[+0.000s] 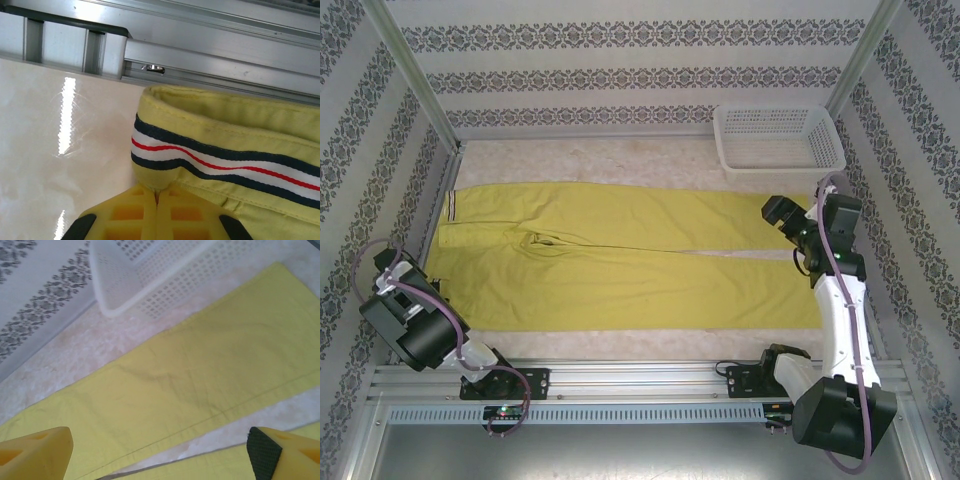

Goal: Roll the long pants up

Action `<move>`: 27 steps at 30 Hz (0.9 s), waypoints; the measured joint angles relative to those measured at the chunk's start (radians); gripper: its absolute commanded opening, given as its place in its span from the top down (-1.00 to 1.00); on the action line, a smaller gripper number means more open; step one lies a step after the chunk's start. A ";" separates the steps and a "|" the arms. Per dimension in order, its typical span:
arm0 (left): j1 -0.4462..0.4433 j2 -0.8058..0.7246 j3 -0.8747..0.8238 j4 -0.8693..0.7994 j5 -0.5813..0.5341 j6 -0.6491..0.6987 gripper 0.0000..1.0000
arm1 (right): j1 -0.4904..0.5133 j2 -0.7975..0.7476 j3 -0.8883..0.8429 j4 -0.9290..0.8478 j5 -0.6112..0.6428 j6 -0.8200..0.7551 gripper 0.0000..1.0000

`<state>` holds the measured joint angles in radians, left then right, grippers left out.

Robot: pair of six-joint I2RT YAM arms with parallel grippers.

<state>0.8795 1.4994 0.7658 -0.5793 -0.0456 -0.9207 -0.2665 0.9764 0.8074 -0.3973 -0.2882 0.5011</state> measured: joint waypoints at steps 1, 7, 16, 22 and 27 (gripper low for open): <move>0.002 0.001 0.001 0.003 0.010 0.006 1.00 | 0.000 0.000 -0.007 -0.016 0.018 0.008 -0.81; 0.006 -0.019 -0.015 0.044 0.078 0.035 1.00 | 0.000 -0.024 -0.043 -0.180 0.174 0.090 -0.92; 0.006 -0.161 -0.091 0.072 0.200 0.037 1.00 | -0.099 -0.121 -0.249 -0.307 0.300 0.302 -0.83; 0.006 -0.183 -0.091 0.072 0.229 0.038 1.00 | -0.203 -0.167 -0.307 -0.375 0.316 0.370 -0.72; 0.006 -0.183 -0.091 0.072 0.235 0.037 1.00 | -0.315 -0.185 -0.309 -0.407 0.313 0.385 -0.69</move>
<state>0.8856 1.3163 0.6750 -0.5072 0.1894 -0.8833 -0.5812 0.7914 0.4980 -0.8040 0.0250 0.8856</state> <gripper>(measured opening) 0.046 0.851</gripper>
